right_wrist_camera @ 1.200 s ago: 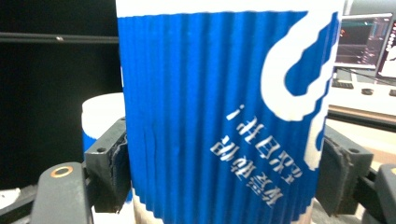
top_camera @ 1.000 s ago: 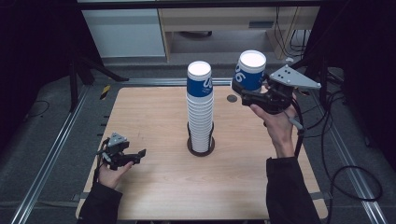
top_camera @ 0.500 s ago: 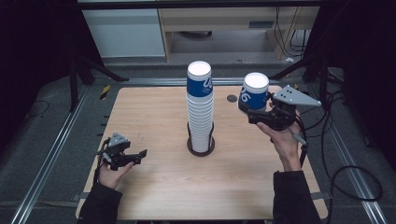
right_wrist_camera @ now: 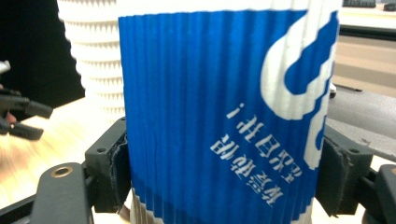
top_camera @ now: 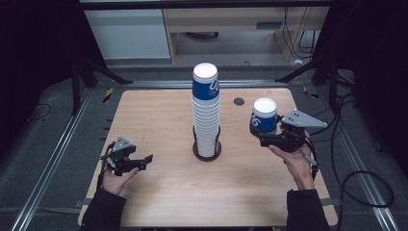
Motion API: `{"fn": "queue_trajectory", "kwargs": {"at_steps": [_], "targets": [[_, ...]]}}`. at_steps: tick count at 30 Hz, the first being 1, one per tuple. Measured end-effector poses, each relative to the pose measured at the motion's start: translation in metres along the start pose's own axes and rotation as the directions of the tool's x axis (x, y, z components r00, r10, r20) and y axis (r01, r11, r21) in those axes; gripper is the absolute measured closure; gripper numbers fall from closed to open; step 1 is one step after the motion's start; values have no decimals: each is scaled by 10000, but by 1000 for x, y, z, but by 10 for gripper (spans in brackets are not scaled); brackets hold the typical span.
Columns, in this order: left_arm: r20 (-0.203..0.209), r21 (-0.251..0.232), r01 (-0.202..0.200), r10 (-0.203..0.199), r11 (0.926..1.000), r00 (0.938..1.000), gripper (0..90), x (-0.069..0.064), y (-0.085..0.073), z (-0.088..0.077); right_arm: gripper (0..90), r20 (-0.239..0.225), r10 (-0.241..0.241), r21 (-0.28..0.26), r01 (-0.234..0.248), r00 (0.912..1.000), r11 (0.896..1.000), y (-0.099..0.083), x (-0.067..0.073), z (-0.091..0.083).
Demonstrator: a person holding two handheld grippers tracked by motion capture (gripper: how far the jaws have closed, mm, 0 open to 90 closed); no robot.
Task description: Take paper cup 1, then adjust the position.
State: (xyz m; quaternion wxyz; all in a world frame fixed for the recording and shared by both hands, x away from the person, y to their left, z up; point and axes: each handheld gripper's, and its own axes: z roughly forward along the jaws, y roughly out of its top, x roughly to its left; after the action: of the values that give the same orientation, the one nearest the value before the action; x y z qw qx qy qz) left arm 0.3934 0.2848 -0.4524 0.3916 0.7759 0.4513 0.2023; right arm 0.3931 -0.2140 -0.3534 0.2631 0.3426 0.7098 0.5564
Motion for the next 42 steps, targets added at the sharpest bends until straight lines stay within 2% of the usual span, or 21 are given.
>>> {"fn": "queue_trajectory", "kwargs": {"at_steps": [8,13,15,21,23,25,29,31,32,37,38,42], "targets": [[326,-39,-219,221,9998,9992,183,-8,5,-3,208,-451,-196,404,214,9988,9990,-20,4,0],[509,-84,-351,355,9993,9981,183,-13,7,-5,208,-759,-397,646,446,9963,9969,-26,9,3],[592,-130,-396,403,9991,9974,184,-15,8,-6,208,-901,-692,948,777,9935,9925,-29,14,6],[850,-210,-590,606,9980,9945,185,-22,13,-9,208,-1354,-790,1191,954,9876,9883,-37,24,11],[1042,-228,-719,739,9971,9918,186,-29,15,-10,207,-1615,-1001,1500,1247,9818,9808,-42,31,17],[1082,-241,-787,809,9966,9908,186,-31,16,-10,207,-1843,-1101,1555,1396,9767,9779,-43,36,20],[1449,-322,-1039,1075,9941,9836,187,-41,20,-11,207,-2258,-1268,1676,1667,9659,9717,-46,44,25],[1514,-317,-1084,1119,9936,9821,188,-43,20,-11,207,-2354,-1303,1711,1730,9631,9699,-47,46,27],[1689,-354,-1119,1164,9931,9787,188,-46,21,-11,207,-2482,-1396,1810,1874,9586,9655,-48,48,30],[2009,-434,-1289,1350,9907,9703,188,-53,25,-13,207,-2758,-1435,1867,1994,9505,9620,-50,53,35],[2009,-434,-1289,1350,9907,9703,188,-53,25,-13,207,-2758,-1435,1867,1994,9505,9620,-50,53,35],[2339,-627,-1407,1516,9881,9604,187,-62,31,-16,207,-3079,-1450,1960,2118,9403,9575,-53,61,42]]}}
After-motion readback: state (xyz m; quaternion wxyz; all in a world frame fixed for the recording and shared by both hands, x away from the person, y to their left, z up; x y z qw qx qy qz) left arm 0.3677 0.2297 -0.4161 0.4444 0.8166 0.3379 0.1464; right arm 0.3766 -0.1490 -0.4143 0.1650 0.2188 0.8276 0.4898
